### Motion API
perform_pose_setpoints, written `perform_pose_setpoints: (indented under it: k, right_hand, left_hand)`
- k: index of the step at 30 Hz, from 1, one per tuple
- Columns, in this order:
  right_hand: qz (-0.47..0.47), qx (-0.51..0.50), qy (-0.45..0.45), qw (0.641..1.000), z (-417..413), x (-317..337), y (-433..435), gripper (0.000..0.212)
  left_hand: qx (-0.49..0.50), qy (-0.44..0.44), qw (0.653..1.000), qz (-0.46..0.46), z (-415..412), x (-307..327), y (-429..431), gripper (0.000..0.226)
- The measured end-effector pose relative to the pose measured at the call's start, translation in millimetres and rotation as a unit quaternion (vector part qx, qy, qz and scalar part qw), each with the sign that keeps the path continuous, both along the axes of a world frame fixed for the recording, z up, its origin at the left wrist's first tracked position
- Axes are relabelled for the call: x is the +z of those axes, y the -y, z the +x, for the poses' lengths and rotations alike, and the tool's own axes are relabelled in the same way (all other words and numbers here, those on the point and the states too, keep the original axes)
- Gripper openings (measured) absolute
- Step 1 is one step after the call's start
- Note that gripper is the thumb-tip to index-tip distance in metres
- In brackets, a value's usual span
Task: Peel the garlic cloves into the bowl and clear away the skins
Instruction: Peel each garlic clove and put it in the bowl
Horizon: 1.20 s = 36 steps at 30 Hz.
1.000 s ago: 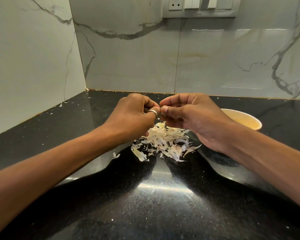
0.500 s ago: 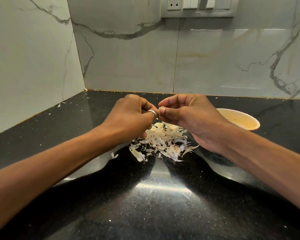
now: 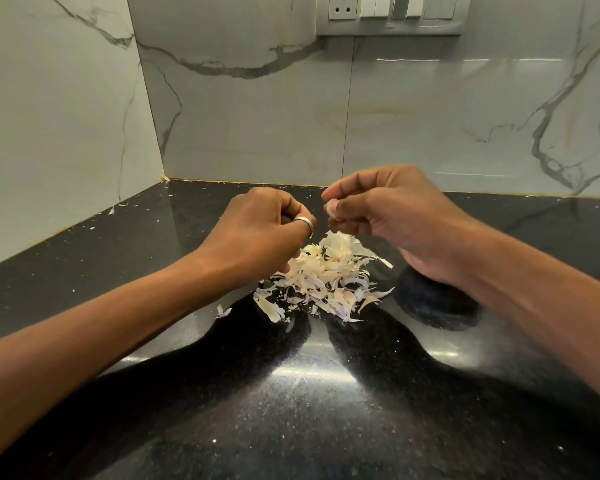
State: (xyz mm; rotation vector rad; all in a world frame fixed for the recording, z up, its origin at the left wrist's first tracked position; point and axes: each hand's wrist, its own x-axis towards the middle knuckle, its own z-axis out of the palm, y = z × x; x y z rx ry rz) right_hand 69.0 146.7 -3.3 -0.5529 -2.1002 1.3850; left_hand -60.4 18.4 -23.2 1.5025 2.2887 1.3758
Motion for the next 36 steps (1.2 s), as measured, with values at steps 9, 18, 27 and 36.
perform_pose_setpoints:
  k: [9, 18, 27, 36]
  right_hand:
    - [0.283, -0.090, 0.221, 0.929, 34, 50, -42, 0.016]
    - [0.333, -0.079, 0.381, 0.859, 50, 57, -49, 0.017]
    - [0.337, -0.084, 0.416, 0.840, 45, 50, -52, 0.013]
    - [0.428, -0.055, 0.191, 0.882, 34, 44, -30, 0.010]
  left_hand:
    - [-0.002, -0.086, 0.996, 0.013, 2, -3, 0, 0.006]
    - [0.047, -0.143, 0.989, 0.007, 0, 0, 1, 0.025]
    - [0.082, -0.175, 0.981, 0.023, 0, 2, 6, 0.035]
    - [0.120, -0.149, 0.981, 0.029, -2, 12, 10, 0.032]
